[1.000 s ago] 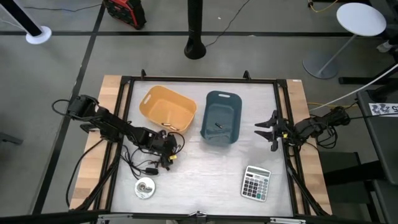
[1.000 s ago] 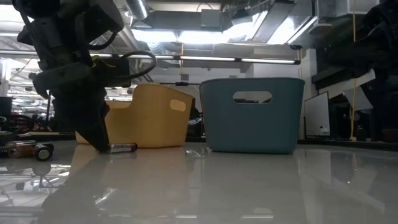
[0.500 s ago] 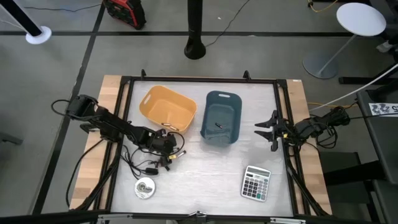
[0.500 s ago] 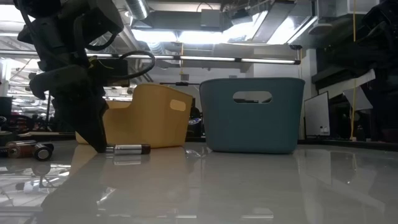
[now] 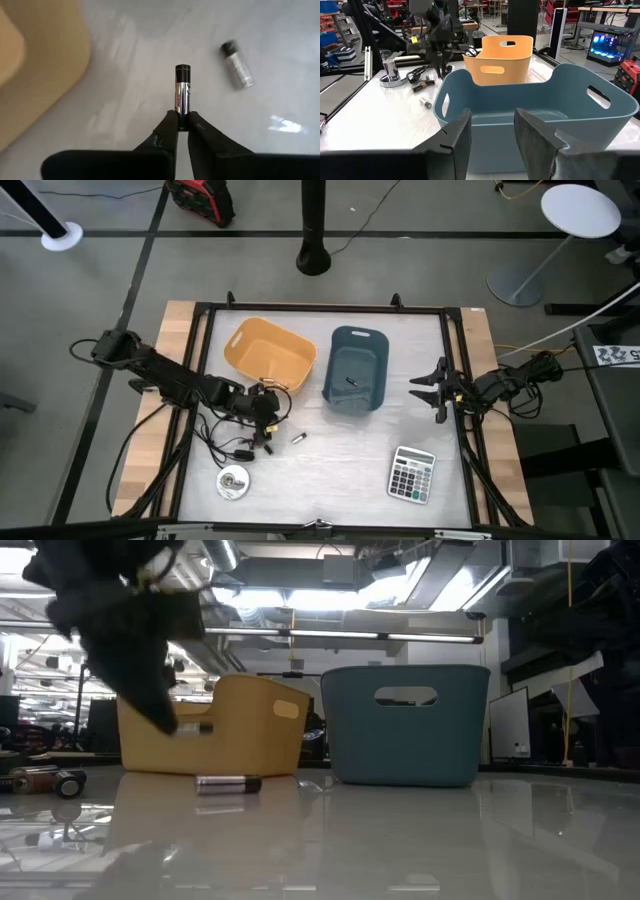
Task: Sort batteries
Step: Put the silver battery into the blue bin
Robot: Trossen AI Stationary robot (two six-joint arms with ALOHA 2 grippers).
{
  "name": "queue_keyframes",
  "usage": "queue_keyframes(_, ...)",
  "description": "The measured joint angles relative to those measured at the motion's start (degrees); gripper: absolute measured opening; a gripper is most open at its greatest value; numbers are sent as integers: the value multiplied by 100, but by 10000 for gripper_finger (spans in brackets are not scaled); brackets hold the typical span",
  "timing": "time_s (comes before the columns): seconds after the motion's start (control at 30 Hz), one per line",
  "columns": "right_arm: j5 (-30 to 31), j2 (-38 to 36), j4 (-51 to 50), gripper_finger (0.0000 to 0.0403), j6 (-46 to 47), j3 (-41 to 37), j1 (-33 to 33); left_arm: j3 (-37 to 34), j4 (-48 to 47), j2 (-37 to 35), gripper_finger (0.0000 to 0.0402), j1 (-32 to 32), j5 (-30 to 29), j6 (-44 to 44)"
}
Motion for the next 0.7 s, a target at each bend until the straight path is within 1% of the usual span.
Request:
queue_keyframes(0.13,-3,0,2,145,-1,0,0,3,22,-539,25,0,40,2)
queue_keyframes(0.27,-18,0,0,145,-1,0,0,8,58,-1160,24,35,-23,87)
queue_keyframes(0.33,-20,0,0,145,-1,0,0,12,82,-1463,21,103,-259,210)
queue_keyframes(0.47,-20,-1,0,145,-1,0,0,12,75,-1940,26,323,-1090,466)
queue_keyframes(0.53,-21,-1,0,145,-1,0,0,16,56,-2083,32,470,-1395,734)
queue_keyframes(0.63,-22,0,0,145,-1,0,0,21,27,-2111,44,723,-1481,1092)
queue_keyframes(0.7,-22,-2,0,145,-3,0,0,21,21,-2074,53,916,-1478,1180)
